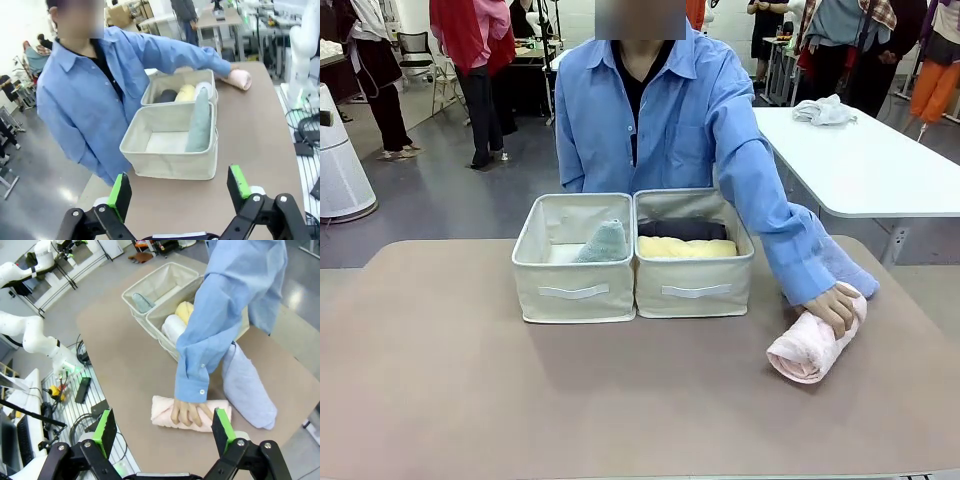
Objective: Sort the towels based on their folding style.
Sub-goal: Pick up another triangle-folded towel from the table and place it in the left Fabric basket.
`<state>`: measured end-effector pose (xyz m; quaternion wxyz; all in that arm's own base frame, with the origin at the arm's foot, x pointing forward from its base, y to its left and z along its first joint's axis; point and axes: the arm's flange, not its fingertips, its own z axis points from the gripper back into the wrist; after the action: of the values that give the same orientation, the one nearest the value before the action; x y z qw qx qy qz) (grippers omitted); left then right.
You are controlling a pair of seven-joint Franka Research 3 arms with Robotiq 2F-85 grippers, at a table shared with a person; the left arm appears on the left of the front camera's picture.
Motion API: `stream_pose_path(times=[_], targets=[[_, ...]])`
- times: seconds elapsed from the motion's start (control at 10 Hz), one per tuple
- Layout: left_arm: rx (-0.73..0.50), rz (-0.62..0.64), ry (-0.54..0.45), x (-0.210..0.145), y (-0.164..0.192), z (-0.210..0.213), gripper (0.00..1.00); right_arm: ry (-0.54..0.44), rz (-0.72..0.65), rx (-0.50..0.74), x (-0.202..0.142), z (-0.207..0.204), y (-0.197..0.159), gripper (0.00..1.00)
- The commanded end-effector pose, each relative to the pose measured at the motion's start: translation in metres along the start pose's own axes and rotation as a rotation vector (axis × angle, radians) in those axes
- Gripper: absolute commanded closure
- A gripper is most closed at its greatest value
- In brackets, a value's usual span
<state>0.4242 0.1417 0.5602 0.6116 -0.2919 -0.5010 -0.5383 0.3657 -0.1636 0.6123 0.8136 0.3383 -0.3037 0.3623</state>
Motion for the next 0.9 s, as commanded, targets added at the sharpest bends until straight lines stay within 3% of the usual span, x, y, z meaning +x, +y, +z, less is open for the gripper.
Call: stream_pose_path(times=[0.0, 0.1, 0.2, 0.5, 0.6, 0.7, 0.8], targets=[[-0.003, 0.037, 0.0, -0.016, 0.015, -0.014, 0.0, 0.114, 0.014, -0.046, 0.002, -0.018, -0.003, 0.0], [0.0, 0.0, 0.0, 0.0, 0.0, 0.0, 0.0, 0.179, 0.028, -0.063, 0.003, -0.028, -0.005, 0.0], [0.0, 0.0, 0.0, 0.0, 0.0, 0.0, 0.0, 0.291, 0.066, -0.098, 0.009, -0.048, -0.01, 0.0], [0.0, 0.0, 0.0, 0.0, 0.0, 0.0, 0.0, 0.487, 0.165, -0.108, 0.029, -0.12, -0.004, 0.0], [0.0, 0.0, 0.0, 0.0, 0.0, 0.0, 0.0, 0.501, 0.171, -0.105, 0.024, -0.107, 0.004, 0.0], [0.0, 0.0, 0.0, 0.0, 0.0, 0.0, 0.0, 0.479, 0.12, -0.139, 0.002, -0.048, 0.011, 0.0], [0.0, 0.0, 0.0, 0.0, 0.0, 0.0, 0.0, 0.393, 0.047, -0.16, -0.027, 0.019, 0.016, 0.0]])
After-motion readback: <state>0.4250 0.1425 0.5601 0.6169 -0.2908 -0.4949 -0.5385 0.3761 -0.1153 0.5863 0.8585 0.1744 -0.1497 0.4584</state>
